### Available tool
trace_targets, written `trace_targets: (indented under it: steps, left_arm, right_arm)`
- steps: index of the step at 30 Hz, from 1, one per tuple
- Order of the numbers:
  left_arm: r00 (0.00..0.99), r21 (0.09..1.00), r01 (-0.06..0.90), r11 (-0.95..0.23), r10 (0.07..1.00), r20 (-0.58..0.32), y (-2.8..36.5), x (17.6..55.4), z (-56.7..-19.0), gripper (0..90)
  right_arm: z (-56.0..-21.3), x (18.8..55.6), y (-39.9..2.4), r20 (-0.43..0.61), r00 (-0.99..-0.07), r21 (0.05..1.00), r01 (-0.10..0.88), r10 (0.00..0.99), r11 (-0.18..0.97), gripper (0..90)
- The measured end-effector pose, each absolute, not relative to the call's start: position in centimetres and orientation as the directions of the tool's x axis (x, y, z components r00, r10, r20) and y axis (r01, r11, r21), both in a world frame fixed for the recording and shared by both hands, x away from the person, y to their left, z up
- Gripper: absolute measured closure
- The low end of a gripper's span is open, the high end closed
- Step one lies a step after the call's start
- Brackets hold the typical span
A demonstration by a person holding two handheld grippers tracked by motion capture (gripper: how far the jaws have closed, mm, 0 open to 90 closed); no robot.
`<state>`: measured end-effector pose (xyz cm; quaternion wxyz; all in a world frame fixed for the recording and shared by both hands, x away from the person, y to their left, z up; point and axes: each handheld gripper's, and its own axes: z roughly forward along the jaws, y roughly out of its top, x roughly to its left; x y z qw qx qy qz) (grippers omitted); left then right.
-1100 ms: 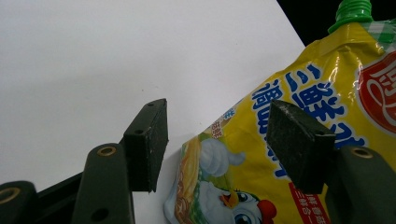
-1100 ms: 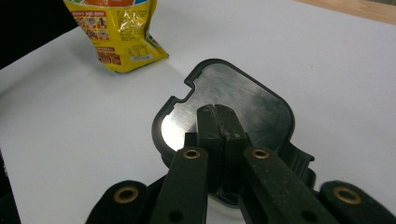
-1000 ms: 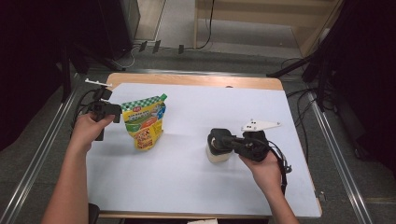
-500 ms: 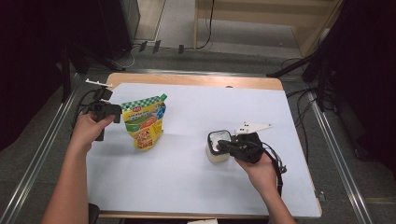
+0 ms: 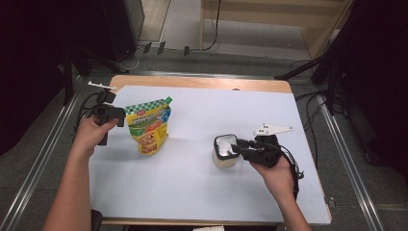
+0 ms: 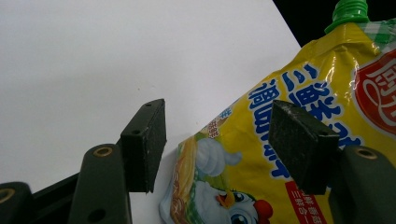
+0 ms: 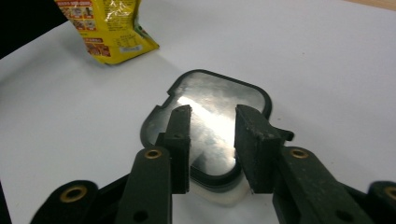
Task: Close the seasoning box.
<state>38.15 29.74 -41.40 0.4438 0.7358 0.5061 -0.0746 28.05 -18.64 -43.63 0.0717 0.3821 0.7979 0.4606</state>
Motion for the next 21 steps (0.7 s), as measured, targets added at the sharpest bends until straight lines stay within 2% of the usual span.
trace_targets:
  steps: [7, 21]
  left_arm:
    - [0.473, 0.575, 0.813, -0.092, 0.680, -0.560, 29.8, 38.2, -41.5, 37.9]
    - [0.474, 0.576, 0.812, -0.096, 0.684, -0.554, 29.7, 38.2, -41.6, 37.9]
  right_arm:
    - [-43.7, 28.4, -20.2, 0.245, -0.663, 0.794, 0.556, 0.707, 0.246, 58.3]
    - [-44.9, 29.2, -23.2, 0.243, -0.630, 0.823, 0.537, 0.737, 0.188, 50.1]
